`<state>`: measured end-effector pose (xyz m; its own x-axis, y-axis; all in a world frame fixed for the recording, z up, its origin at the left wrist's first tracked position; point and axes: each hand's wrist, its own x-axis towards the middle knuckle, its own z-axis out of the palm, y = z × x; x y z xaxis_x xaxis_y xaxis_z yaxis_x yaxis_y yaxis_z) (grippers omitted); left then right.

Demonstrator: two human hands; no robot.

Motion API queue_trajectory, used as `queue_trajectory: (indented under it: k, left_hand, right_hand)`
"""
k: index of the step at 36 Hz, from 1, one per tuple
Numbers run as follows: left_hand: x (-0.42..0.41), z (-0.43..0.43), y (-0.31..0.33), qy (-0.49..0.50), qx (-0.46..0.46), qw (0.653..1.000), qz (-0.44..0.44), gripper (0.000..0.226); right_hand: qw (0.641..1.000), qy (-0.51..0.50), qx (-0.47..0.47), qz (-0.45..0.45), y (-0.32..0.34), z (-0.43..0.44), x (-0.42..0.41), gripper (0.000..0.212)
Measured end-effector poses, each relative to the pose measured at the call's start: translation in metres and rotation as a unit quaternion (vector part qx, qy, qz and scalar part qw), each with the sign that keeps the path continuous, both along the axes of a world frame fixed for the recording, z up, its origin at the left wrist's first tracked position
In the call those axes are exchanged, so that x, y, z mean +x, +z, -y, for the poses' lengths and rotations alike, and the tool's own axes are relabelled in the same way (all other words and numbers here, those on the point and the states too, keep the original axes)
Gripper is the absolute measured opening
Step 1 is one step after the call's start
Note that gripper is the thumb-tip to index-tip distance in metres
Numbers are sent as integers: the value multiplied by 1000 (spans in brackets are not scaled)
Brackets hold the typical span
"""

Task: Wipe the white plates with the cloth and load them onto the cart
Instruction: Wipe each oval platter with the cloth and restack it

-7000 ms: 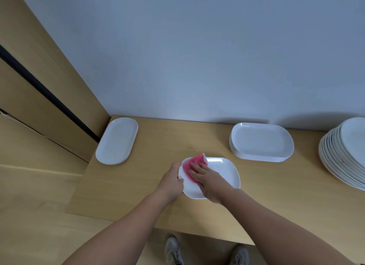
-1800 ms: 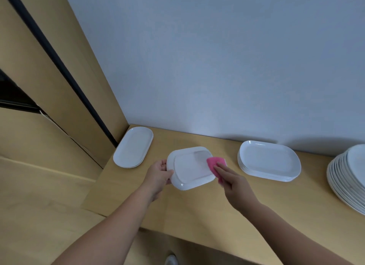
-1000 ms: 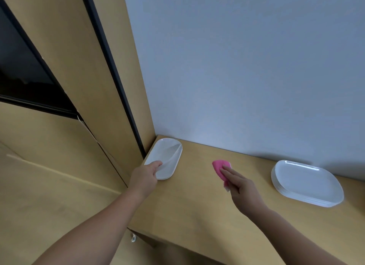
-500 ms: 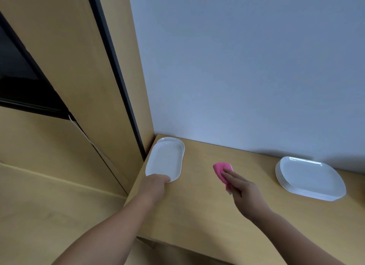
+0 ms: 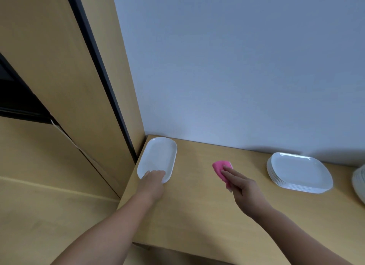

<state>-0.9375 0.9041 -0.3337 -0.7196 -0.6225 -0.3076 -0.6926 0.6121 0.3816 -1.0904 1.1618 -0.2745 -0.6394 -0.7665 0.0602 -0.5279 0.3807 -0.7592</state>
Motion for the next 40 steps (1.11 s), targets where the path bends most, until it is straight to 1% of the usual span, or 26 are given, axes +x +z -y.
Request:
queue_trajectory:
  k: [4,7,11,14,18,22,25,29,31,35,38,40]
  left_hand:
    - [-32,-20,8,-51,7,998,-27,49]
    - [-61,-45,15,-102,2,994,-49,43]
    - [-103,-84,21,-137,9,986,-90,39]
    - [-135,-115,25,-137,45,982,-118,33]
    - [-182,-161,28,-138,93,974,-154,26]
    - [-228,-202,26,-137,105,975,-138,27]
    - [-260,-228,21,-119,90,981,-120,20]
    - [-291,-249,13,-79,84,990,-79,19]
    - [-300,-255,9,-60,83,993,-62,20]
    - [-311,-260,4,-14,95,994,-46,21]
    - [-317,-260,3,13,109,993,-35,17]
    - [-320,-261,4,23,112,993,-27,15]
  right_hand:
    - [1000,-19,-10,-7,0,-15,-12,55]
    - [999,-47,-20,-17,0,-34,-25,57]
    - [996,-79,-41,-24,0,-68,-41,53]
    - [991,-117,-51,-36,-2,-103,-53,53]
    - [984,-168,-53,-22,-9,-157,-72,55]
    - [977,-204,-65,-11,-17,-210,-94,60]
    - [971,-228,-75,-12,-23,-244,-113,69]
    - [970,-228,-79,-17,-30,-278,-141,74]
    - [972,-222,-77,-21,-34,-288,-153,73]
    - [977,-201,-64,-22,-39,-301,-174,63]
    - [980,-189,-54,-25,-39,-306,-186,65]
    - [982,-181,-47,-32,-39,-308,-192,63]
